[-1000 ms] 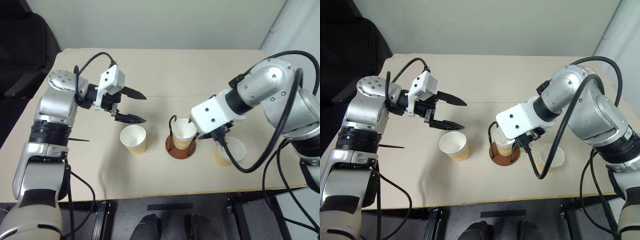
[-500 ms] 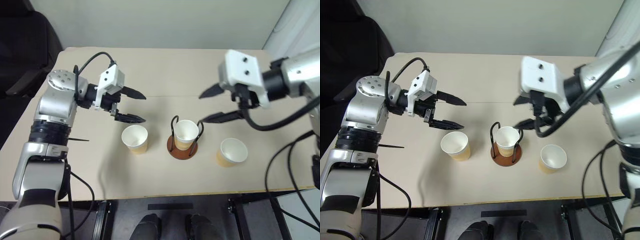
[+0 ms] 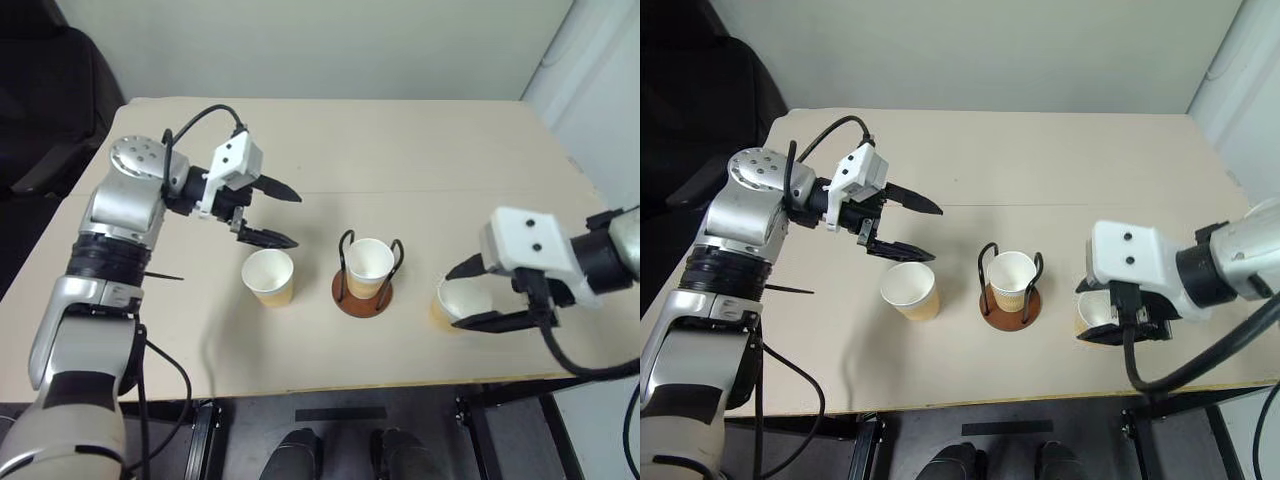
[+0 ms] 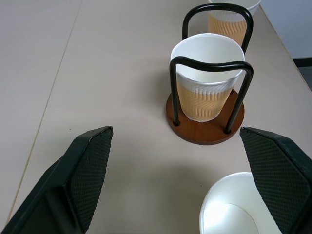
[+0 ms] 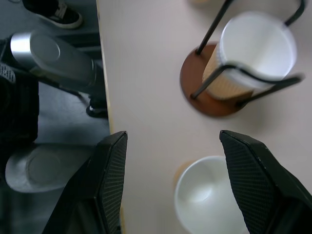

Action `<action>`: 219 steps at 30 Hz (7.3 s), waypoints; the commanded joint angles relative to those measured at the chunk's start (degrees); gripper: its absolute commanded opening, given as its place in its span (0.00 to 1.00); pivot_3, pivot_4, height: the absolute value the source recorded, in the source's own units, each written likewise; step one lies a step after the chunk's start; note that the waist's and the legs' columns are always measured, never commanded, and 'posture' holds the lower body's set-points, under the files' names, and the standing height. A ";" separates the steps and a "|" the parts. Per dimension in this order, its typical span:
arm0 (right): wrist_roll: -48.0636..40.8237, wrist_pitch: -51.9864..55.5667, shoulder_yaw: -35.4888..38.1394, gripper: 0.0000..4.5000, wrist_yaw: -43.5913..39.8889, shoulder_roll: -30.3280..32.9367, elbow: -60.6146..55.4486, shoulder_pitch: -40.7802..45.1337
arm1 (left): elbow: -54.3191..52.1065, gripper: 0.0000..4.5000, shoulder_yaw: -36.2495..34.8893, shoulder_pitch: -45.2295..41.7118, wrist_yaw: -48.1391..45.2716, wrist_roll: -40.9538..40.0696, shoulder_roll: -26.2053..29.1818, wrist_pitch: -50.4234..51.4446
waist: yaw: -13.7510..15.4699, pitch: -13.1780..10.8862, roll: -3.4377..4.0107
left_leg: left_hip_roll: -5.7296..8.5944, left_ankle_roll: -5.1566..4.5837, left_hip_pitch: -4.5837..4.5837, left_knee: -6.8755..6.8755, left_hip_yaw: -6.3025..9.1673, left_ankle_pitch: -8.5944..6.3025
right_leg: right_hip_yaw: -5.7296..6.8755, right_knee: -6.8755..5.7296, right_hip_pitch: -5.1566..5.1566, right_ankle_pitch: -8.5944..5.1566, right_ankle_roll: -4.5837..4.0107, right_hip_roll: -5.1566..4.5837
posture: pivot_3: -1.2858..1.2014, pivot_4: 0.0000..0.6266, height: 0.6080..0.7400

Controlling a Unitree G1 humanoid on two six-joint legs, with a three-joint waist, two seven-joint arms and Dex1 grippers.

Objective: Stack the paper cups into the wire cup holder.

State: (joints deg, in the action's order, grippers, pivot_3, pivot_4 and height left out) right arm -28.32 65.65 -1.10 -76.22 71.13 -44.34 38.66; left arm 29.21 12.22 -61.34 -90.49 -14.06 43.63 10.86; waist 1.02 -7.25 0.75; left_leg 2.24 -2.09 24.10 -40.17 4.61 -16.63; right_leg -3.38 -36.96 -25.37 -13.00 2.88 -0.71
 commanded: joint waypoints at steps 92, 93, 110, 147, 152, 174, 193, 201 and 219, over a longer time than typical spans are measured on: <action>27.85 -27.11 -28.64 0.01 -11.67 -22.01 22.94 29.16 | 2.22 1.00 2.89 -2.55 -2.01 -2.22 1.39 -3.46 | -0.53 0.02 -0.03 | 0.01 -0.05 0.06 0.06 0.05 0.00 | 0.08 0.09 -0.09 0.00 0.00 -0.02 | 0.52 0.24 1.00; 28.07 -27.34 -28.80 0.01 -11.48 -22.11 23.04 28.88 | 2.19 1.00 2.90 -2.58 -2.01 -2.23 1.39 -3.43 | -0.53 0.02 -0.03 | 0.01 -0.05 0.06 0.05 0.05 0.00 | 0.08 0.09 -0.09 0.00 0.00 -0.02 | 0.52 0.24 1.00; 26.71 -23.60 -24.86 0.66 -5.04 -28.63 25.26 29.76 | 1.69 1.00 2.89 -2.59 -2.01 -1.97 2.14 -2.96 | -0.56 0.02 -0.03 | 0.01 -0.05 0.06 0.05 0.05 0.00 | 0.08 0.11 -0.09 0.00 0.00 -0.02 | 0.52 0.24 1.00; -11.72 20.41 4.63 0.66 19.51 -22.88 7.80 30.01 | 6.73 1.00 17.55 -6.74 -2.01 -5.50 9.20 -7.63 | -0.44 0.01 -0.01 | 0.03 -0.04 0.29 0.09 0.06 0.01 | 0.09 0.11 -0.35 -0.06 -0.02 -0.03 | 0.52 0.24 1.00; -14.15 21.83 4.77 0.66 22.63 -23.32 7.92 30.14 | 7.37 1.00 19.75 -7.11 -2.01 -6.06 9.56 -8.45 | -0.42 0.01 -0.01 | 0.02 -0.04 0.29 0.09 0.04 0.01 | 0.10 0.07 -0.37 -0.06 -0.01 0.01 | 0.52 0.24 1.00; -14.71 -0.44 0.53 0.66 17.12 -10.34 6.59 16.57 | 7.63 1.00 30.04 -10.26 -2.01 -11.49 9.16 -8.15 | 0.09 0.01 -0.02 | 0.03 -0.04 0.45 0.01 0.04 0.00 | 0.13 0.00 -0.46 -0.06 0.03 -0.04 | 0.52 0.24 1.00; -15.03 -3.52 -0.16 0.66 17.15 -10.36 7.94 14.76 | 6.37 0.39 31.74 -8.28 -2.01 -12.45 9.54 -5.64 | 0.17 0.02 -0.03 | 0.03 -0.04 0.45 -0.05 0.07 0.00 | 0.14 0.00 -0.43 -0.04 0.05 -0.07 | 0.52 0.24 1.00; -12.64 -9.04 -0.22 0.66 15.64 -9.19 8.09 10.67 | 5.10 0.01 31.65 -8.64 -2.01 -15.35 10.58 -2.58 | 0.16 0.02 -0.03 | 0.04 -0.04 0.45 -0.07 0.05 0.01 | 0.14 0.00 -0.42 -0.04 0.06 -0.07 | 0.52 0.24 1.00; -6.96 -17.76 -4.33 0.66 6.94 -5.62 12.53 8.78 | 5.73 0.01 33.11 -18.13 -2.01 -17.92 12.42 -5.66 | 0.29 0.02 -0.04 | 0.03 -0.04 0.44 -0.10 0.08 0.00 | 0.13 0.01 -0.36 -0.02 0.09 -0.08 | 0.52 0.24 1.00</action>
State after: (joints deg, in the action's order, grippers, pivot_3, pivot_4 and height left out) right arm -36.04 49.21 -5.87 -68.60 65.10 -32.00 46.22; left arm 35.16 45.88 -77.41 -90.73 -30.74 56.07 6.11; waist 1.31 -7.23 0.72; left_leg 2.27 -2.14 24.54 -40.28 4.69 -16.62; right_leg -3.24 -36.95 -25.72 -13.02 2.97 -0.80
